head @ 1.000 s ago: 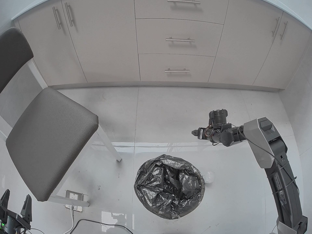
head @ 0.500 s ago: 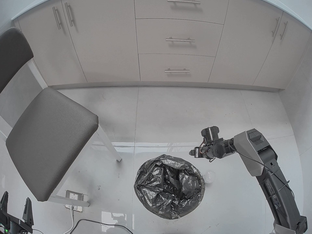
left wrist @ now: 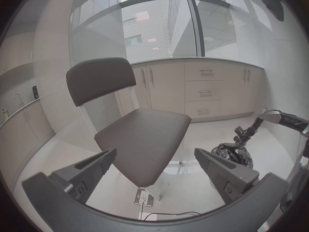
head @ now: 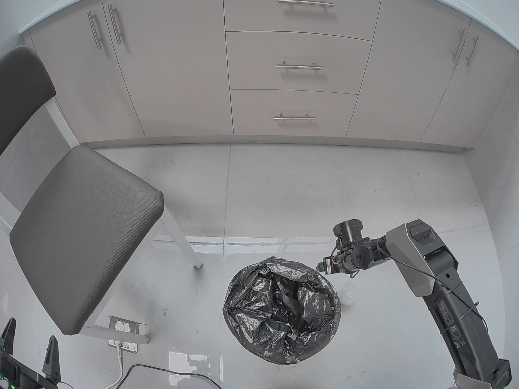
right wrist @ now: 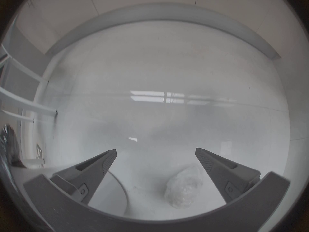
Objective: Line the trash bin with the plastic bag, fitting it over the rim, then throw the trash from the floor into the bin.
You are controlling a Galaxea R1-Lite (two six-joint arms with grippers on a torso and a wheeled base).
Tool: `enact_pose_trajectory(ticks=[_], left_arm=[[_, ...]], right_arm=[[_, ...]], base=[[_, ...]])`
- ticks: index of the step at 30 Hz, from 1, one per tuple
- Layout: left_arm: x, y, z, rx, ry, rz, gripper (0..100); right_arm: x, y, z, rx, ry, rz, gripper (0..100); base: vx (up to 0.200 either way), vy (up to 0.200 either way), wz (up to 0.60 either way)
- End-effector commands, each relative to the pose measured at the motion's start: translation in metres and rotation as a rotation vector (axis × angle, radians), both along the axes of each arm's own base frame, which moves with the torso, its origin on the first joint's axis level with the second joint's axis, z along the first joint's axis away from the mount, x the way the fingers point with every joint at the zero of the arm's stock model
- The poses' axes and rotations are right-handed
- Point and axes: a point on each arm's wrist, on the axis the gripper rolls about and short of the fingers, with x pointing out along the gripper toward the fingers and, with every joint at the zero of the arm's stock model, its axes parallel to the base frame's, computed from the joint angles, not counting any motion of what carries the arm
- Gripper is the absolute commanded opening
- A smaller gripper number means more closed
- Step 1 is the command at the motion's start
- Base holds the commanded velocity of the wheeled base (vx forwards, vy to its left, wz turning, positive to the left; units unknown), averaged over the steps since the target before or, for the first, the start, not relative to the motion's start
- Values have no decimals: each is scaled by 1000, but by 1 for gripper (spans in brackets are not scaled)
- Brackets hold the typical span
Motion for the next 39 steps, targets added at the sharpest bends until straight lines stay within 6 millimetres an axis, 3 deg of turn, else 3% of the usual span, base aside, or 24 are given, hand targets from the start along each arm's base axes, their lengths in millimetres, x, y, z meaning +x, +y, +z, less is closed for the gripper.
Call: enact_pose_trajectory(ticks=[1, 3, 4, 39], left_arm=[[-1, 0, 1, -4, -14, -5, 100], [-2, 0, 1, -9, -13, -10, 100], [-2, -1, 1, -26, -14, -28, 100], [-2, -1, 1, -57, -22, -31, 100]], right_arm=[[-17, -4, -45, -46, 135, 8, 100], [-24, -7, -61, -62, 194, 6, 100], [-33, -11, -78, -100, 260, -7, 100], [-38, -25, -80, -297, 310, -50, 100]], base=[[0, 0, 0], [0, 0, 0], [0, 0, 0], [0, 0, 0]])
